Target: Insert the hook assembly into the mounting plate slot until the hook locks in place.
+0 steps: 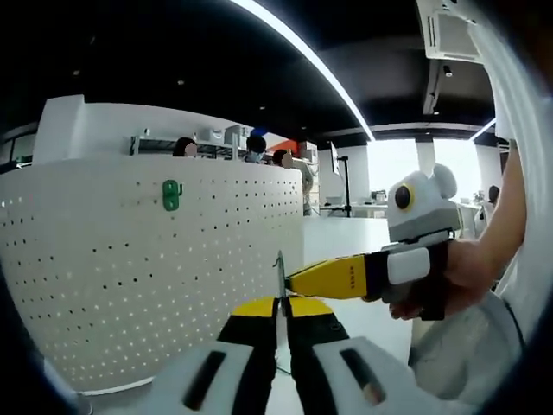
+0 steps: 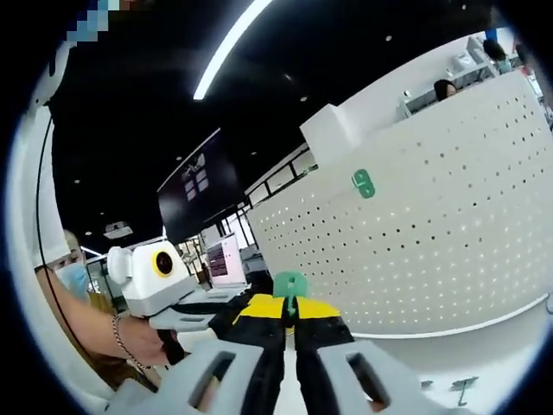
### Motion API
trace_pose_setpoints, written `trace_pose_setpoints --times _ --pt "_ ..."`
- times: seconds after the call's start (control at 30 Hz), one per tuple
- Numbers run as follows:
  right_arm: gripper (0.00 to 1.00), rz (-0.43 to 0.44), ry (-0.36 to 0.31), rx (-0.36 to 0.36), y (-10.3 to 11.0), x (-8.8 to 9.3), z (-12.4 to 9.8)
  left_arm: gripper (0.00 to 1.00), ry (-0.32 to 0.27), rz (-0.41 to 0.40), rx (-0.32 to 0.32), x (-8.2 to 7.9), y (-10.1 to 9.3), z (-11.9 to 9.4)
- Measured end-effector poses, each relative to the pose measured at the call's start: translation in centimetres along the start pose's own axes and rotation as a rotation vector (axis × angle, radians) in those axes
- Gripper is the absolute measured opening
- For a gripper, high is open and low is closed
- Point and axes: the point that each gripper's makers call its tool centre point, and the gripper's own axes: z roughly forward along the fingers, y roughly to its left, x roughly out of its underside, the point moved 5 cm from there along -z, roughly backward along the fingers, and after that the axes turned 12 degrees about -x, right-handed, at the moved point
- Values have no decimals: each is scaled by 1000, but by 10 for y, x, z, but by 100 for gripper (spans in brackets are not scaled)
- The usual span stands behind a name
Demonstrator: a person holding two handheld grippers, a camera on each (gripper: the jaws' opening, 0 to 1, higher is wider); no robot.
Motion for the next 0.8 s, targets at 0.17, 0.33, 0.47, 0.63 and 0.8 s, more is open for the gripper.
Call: trace_pose_setpoints --times 0.17,0.33,0.47,0.63,0.8 --pt "0 6 15 -5 -1 2 0 5 17 6 7 2 0 0" --pt "0 4 22 -9 0 2 0 38 45 23 -15 7 4 4" --pt "0 1 25 -10 -1 3 0 54 44 41 -14 8 2 6" --pt "0 6 24 -10 -1 2 0 77 82 45 -36 15 3 8" --pt "0 13 25 -6 -2 3 -1 100 97 49 -74 19 6 10"
